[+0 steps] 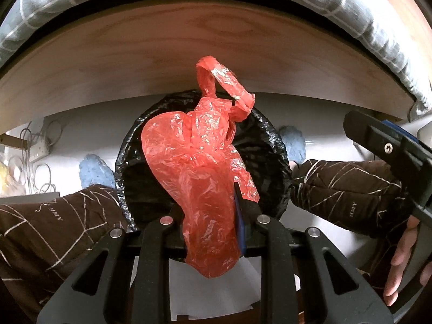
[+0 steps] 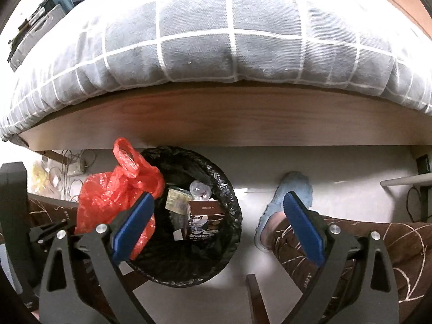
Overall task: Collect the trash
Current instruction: 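Open the right tool to drop the clear bag while the left tool drops the red bag, then move both open tools back over the bed toward the white pouch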
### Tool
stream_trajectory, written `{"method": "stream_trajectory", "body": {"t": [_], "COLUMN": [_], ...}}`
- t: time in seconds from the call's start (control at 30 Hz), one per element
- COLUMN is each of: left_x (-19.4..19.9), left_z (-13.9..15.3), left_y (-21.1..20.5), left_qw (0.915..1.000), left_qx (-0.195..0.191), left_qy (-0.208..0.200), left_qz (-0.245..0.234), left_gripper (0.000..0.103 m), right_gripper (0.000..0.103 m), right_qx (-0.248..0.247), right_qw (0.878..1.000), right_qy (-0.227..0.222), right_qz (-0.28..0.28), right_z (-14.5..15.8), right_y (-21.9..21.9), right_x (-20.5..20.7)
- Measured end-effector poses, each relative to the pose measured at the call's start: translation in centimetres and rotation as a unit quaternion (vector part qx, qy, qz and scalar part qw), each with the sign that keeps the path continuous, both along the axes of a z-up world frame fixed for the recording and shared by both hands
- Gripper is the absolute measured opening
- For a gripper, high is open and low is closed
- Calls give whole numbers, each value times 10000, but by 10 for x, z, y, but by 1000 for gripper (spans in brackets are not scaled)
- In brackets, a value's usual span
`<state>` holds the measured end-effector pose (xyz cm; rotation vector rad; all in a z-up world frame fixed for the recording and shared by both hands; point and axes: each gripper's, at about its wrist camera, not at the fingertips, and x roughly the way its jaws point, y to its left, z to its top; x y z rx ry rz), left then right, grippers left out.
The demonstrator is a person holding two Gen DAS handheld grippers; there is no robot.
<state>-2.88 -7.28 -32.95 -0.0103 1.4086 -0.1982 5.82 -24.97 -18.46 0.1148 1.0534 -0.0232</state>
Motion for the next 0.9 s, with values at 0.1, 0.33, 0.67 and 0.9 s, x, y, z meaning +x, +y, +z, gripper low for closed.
{"method": "stream_trajectory", "body": {"t": [0.1,0.33,0.67,0.9], "left_x": [0,4,7,8], "left_z": [-1,-2,9,31], "left_y": [-1,11,22,35], "left_qw": [10000,9988,9972,9945], "left_qx": [62,230,233,207], "left_qy": [-24,-167,-371,-685], "left_qz": [-5,408,602,761], "left_gripper": [31,72,91,95], "right_gripper": [92,92,93,93], "right_qx": [27,13,75,7], "right_qw": [10000,10000,9999,9996], "right_qy": [-6,-1,-78,-282], "right_qz": [-3,47,69,82], "right_z": [1,5,9,19], "right_y": [0,6,11,14], "right_x": [-1,-1,0,-1]}}
